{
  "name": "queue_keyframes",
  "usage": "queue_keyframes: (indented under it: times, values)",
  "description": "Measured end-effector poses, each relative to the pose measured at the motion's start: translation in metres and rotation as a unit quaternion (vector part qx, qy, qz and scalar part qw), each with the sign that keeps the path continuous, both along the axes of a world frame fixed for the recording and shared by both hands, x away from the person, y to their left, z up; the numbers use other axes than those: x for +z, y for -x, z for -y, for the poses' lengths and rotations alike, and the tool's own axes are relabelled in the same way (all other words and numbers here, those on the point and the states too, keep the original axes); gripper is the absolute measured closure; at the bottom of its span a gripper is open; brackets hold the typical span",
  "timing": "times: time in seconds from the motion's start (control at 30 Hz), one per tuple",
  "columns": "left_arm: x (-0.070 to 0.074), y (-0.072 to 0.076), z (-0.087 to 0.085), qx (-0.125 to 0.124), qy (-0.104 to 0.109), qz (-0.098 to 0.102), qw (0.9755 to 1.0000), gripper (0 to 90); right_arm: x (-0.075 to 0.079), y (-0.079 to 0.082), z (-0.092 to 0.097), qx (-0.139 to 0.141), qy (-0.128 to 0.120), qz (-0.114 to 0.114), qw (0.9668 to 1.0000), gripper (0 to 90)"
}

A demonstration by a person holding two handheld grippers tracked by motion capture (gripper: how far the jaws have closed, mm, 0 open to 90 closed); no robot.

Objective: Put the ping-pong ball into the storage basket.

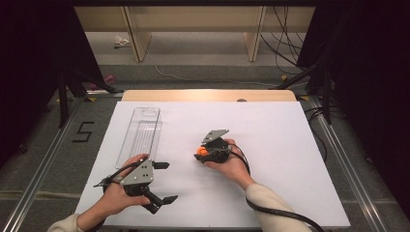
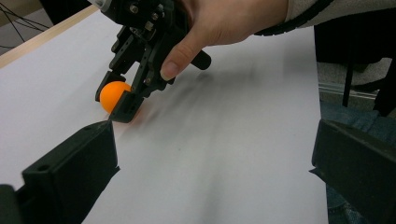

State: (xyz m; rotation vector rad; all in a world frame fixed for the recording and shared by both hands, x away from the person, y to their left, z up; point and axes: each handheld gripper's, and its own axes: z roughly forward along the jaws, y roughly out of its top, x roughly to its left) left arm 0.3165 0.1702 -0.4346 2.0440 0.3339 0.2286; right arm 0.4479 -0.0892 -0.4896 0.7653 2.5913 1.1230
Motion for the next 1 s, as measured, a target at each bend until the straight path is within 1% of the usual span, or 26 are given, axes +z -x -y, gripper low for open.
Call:
queue_keyframes:
  times: [1.0]
  values:
    - [-0.0003,-0.0004,0.0001,0.0,0.001,0.0,1.0,0.0,0.0047,0.0009,-0.0027,0.001,-0.01,0.005,0.9999,51.5]
